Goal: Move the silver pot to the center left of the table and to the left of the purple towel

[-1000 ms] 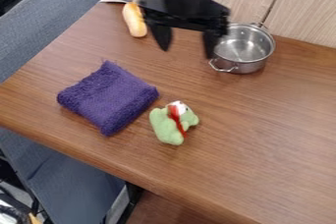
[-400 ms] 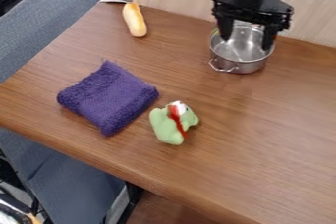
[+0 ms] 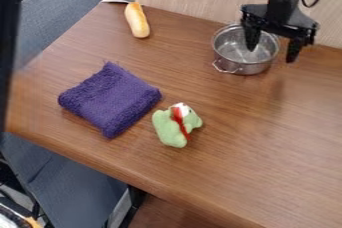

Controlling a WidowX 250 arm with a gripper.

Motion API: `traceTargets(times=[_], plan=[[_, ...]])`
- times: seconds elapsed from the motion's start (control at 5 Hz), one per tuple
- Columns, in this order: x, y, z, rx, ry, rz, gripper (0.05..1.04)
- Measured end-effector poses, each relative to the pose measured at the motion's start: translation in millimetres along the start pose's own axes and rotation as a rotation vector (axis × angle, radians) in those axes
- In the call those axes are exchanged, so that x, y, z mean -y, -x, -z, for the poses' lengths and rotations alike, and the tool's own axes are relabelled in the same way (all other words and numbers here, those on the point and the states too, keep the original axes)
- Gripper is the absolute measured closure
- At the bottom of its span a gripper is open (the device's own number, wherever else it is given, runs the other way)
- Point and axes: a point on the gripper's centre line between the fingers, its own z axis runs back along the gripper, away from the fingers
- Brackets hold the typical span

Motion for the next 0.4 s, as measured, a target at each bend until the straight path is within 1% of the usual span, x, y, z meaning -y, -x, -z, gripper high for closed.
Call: traceTargets(times=[0.2, 0.4], plan=[[2.4, 0.5, 13.5, -0.038, -0.002, 0.018, 0.118], [0.7, 3.6, 19.3, -0.035, -0.012, 0.018, 0.397]])
